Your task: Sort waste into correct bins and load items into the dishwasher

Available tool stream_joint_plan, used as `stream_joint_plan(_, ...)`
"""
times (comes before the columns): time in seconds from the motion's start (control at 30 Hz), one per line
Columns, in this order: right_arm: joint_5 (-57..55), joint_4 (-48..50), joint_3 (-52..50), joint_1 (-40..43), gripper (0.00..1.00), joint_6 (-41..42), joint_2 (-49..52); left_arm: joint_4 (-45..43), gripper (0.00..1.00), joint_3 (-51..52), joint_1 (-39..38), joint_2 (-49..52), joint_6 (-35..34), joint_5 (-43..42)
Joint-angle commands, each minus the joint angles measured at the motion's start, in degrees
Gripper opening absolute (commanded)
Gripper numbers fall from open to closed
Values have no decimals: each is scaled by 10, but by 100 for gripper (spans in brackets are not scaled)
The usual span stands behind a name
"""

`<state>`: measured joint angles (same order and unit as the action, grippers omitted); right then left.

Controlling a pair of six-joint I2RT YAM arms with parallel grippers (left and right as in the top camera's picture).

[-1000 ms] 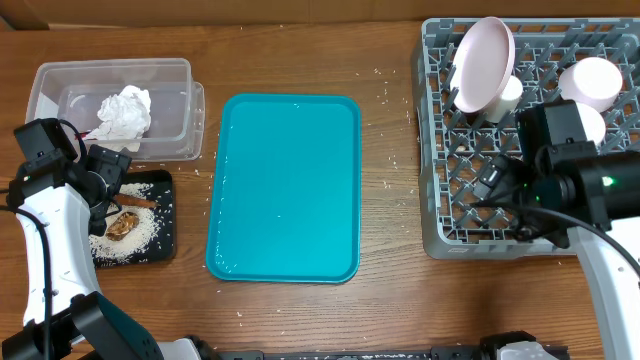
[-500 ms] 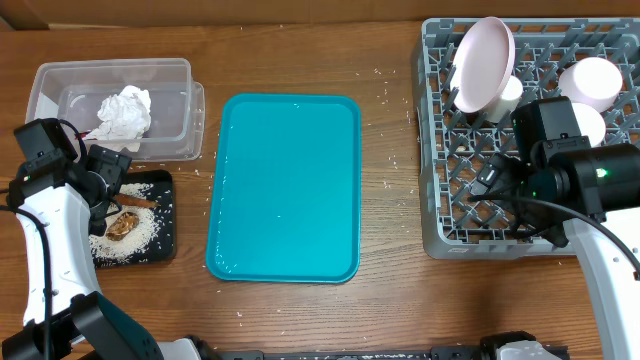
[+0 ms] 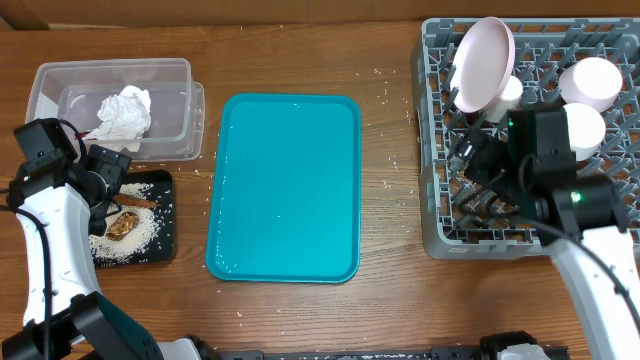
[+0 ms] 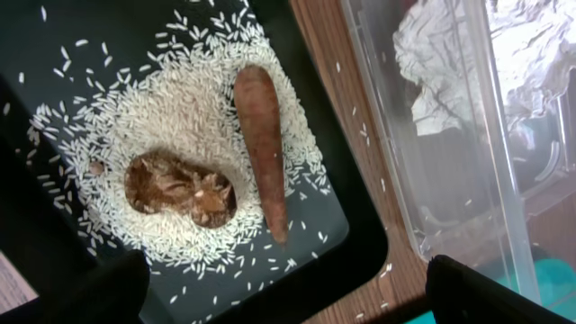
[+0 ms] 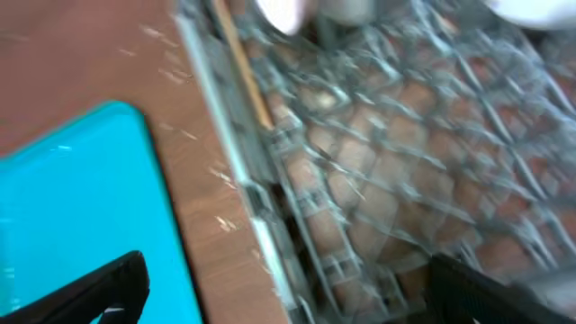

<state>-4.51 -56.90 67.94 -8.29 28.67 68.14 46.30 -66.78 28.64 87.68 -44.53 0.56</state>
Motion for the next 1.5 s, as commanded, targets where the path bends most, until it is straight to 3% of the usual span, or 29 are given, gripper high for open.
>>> stream_joint_plan(0.0,59,66,-54,0,100,-85,-62,0,100,-7,2,2,12,-2)
stream_joint_plan(0.37,64,300,-275,1,100,-116,-236,0,100,-7,2,2,12,-2)
stream_joint_plan(0.53,69,448,-434,1,100,-128,-360,0,100,-7,2,2,12,-2)
stream_joint_plan(0.87,75,621,-593,4,100,-122,-449,0,100,-7,2,2,12,-2)
stream_joint_plan(1.17,78,631,-674,13,100,-122,-607,0,100,-7,2,2,12,-2)
stream_joint_plan(1.47,79,571,-675,13,100,-161,-677,0,100,-7,2,2,12,-2)
